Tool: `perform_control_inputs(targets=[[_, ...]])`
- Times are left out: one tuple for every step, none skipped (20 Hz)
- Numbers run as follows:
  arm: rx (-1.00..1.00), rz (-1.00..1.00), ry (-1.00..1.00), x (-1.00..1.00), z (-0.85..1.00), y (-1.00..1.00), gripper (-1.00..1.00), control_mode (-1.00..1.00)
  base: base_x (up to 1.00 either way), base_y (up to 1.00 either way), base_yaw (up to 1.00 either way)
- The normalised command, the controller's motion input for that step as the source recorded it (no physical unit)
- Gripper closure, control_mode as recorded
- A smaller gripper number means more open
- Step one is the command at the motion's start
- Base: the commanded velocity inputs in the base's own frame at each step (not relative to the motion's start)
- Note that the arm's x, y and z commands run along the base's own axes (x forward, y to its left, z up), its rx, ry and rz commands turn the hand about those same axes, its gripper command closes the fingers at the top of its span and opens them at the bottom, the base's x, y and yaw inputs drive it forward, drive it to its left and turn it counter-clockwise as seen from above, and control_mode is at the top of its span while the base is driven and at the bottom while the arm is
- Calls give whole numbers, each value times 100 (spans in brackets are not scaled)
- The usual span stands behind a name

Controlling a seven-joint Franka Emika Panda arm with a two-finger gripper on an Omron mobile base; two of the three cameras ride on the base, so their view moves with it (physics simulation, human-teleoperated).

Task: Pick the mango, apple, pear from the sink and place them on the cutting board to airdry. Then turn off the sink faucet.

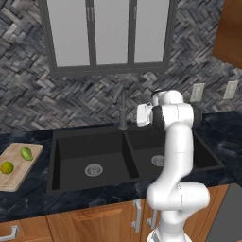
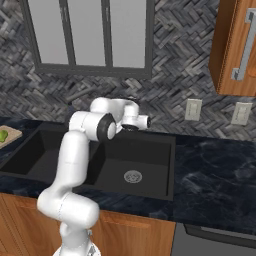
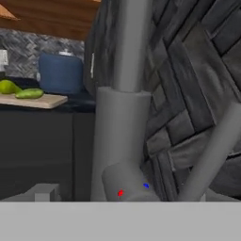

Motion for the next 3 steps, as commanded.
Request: perform_control_inputs(targets=[[-27, 1, -6, 0, 32, 100, -100, -100, 0, 0, 0], [-26, 1, -5, 0, 26, 100, -100, -100, 0, 0, 0], [-25, 2, -5, 0, 25, 100, -100, -100, 0, 0, 0]])
